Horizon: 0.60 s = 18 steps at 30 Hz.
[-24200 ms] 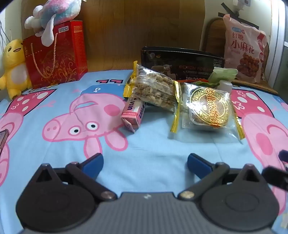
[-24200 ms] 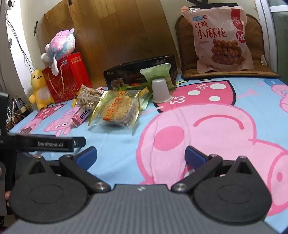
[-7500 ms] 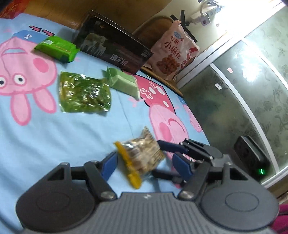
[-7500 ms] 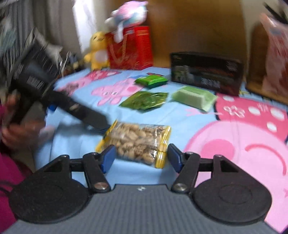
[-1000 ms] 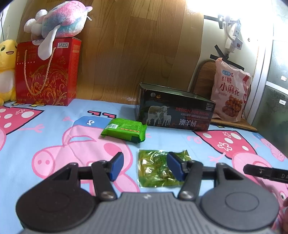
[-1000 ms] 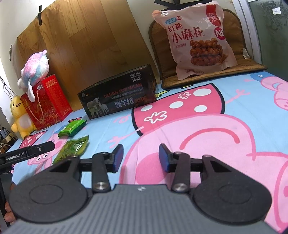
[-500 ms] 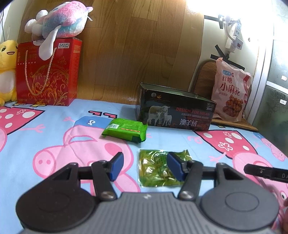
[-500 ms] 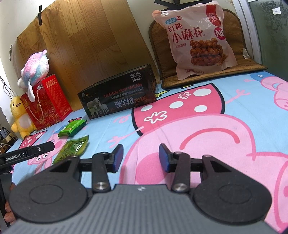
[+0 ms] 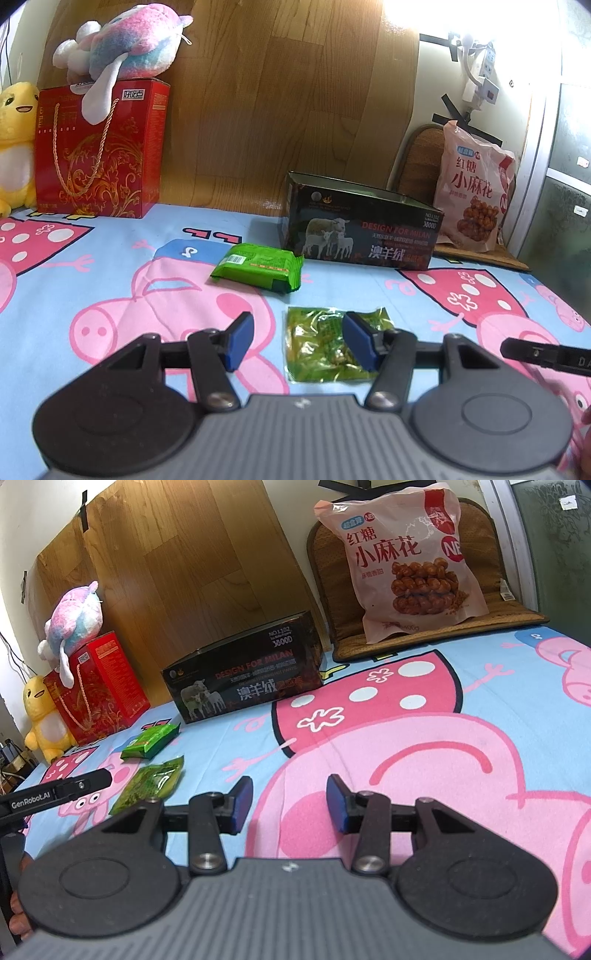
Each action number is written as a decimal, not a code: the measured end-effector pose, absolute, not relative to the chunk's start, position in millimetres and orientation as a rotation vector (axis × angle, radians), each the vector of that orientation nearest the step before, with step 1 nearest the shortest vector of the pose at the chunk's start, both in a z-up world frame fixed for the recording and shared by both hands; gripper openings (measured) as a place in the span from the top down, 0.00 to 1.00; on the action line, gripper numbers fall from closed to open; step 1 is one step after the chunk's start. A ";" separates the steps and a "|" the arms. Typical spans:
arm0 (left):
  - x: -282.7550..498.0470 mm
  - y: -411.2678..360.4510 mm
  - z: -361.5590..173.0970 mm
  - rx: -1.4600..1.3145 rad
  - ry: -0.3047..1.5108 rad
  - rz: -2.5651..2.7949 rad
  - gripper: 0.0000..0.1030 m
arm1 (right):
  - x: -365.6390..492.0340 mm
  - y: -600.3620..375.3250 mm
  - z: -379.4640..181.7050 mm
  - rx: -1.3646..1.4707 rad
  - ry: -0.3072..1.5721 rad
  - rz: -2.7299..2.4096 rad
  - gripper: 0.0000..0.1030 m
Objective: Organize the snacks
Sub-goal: 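Move the left gripper over the clear green pickle packet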
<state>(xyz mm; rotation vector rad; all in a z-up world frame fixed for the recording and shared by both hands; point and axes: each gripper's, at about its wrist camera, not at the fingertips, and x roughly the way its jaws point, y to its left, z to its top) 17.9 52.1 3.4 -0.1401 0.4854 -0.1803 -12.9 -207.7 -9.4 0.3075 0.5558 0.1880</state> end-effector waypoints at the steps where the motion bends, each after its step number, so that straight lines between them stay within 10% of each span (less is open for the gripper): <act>1: 18.0 52.2 3.5 -0.141 0.484 -0.180 0.45 | -13.2 -208.2 -9.6 0.311 0.555 0.190 0.54; 18: 28.6 60.8 1.1 -0.199 0.544 -0.200 0.42 | 6.2 -187.8 -6.3 0.257 0.585 0.293 0.52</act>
